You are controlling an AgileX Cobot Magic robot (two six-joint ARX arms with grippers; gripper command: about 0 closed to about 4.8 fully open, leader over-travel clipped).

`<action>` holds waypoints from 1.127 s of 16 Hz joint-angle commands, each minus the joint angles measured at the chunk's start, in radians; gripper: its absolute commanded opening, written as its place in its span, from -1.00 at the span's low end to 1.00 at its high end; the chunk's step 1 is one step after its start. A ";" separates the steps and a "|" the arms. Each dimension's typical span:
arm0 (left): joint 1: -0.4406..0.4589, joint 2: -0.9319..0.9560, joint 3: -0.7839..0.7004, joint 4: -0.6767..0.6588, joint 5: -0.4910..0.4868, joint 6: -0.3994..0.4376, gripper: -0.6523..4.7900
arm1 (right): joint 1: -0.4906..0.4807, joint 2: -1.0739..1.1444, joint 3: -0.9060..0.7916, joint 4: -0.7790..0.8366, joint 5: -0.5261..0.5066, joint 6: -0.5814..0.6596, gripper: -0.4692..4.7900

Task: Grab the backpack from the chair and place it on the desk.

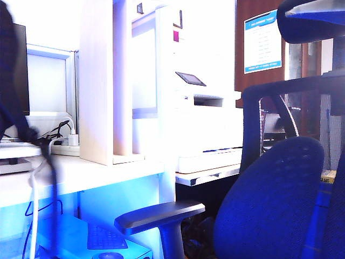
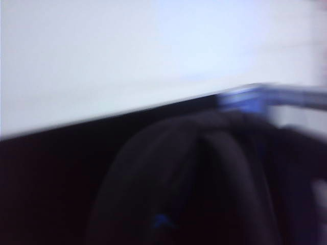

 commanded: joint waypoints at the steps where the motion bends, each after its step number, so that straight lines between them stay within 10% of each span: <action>1: -0.008 0.003 0.017 -0.145 -0.110 -0.012 1.00 | 0.000 0.001 0.006 0.018 0.023 0.005 0.55; 8: 0.019 -0.092 0.019 -0.206 -0.579 0.124 1.00 | 0.000 0.000 0.010 0.032 0.010 0.004 0.54; 18: 0.028 -0.240 0.019 -0.274 -0.603 0.220 0.91 | 0.000 -0.002 0.013 0.032 -0.016 0.004 0.54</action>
